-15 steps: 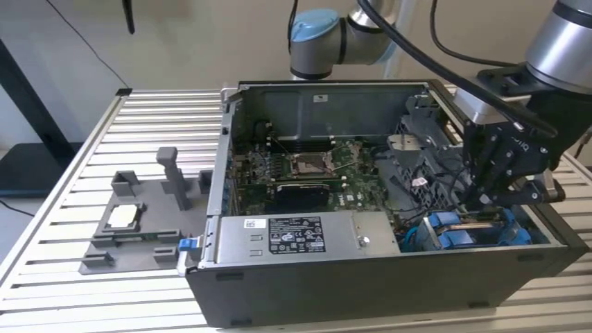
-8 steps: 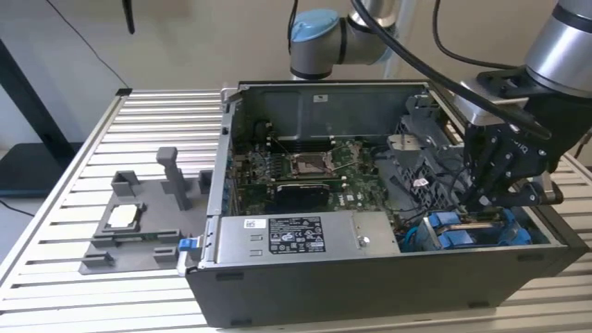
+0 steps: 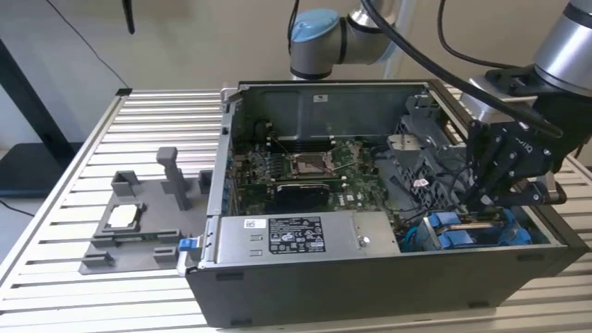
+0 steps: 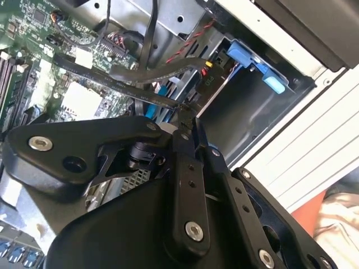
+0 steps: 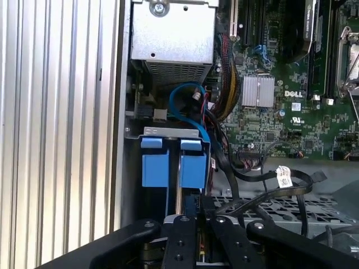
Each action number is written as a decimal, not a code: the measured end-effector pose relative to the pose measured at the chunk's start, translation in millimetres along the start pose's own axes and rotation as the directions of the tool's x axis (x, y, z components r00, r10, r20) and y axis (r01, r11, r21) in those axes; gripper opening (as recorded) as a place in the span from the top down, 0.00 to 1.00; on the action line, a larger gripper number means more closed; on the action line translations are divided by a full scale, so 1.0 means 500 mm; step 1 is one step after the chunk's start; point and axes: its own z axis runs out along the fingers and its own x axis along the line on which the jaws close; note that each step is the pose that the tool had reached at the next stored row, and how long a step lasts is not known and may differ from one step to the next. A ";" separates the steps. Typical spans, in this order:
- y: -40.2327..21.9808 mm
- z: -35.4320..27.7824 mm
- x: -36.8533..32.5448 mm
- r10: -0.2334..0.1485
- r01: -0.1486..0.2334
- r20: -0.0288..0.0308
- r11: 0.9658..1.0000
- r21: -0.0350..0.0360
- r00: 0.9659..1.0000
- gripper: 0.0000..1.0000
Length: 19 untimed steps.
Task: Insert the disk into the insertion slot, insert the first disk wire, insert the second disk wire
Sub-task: 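Insert the second disk wire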
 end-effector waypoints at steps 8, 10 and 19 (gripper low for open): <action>-0.007 0.002 0.000 0.014 -0.014 0.002 1.000 -0.003 1.000 0.84; -0.008 0.003 0.000 0.016 -0.016 0.002 1.000 -0.003 1.000 0.84; -0.010 0.009 0.001 0.016 -0.016 0.002 1.000 -0.003 1.000 0.84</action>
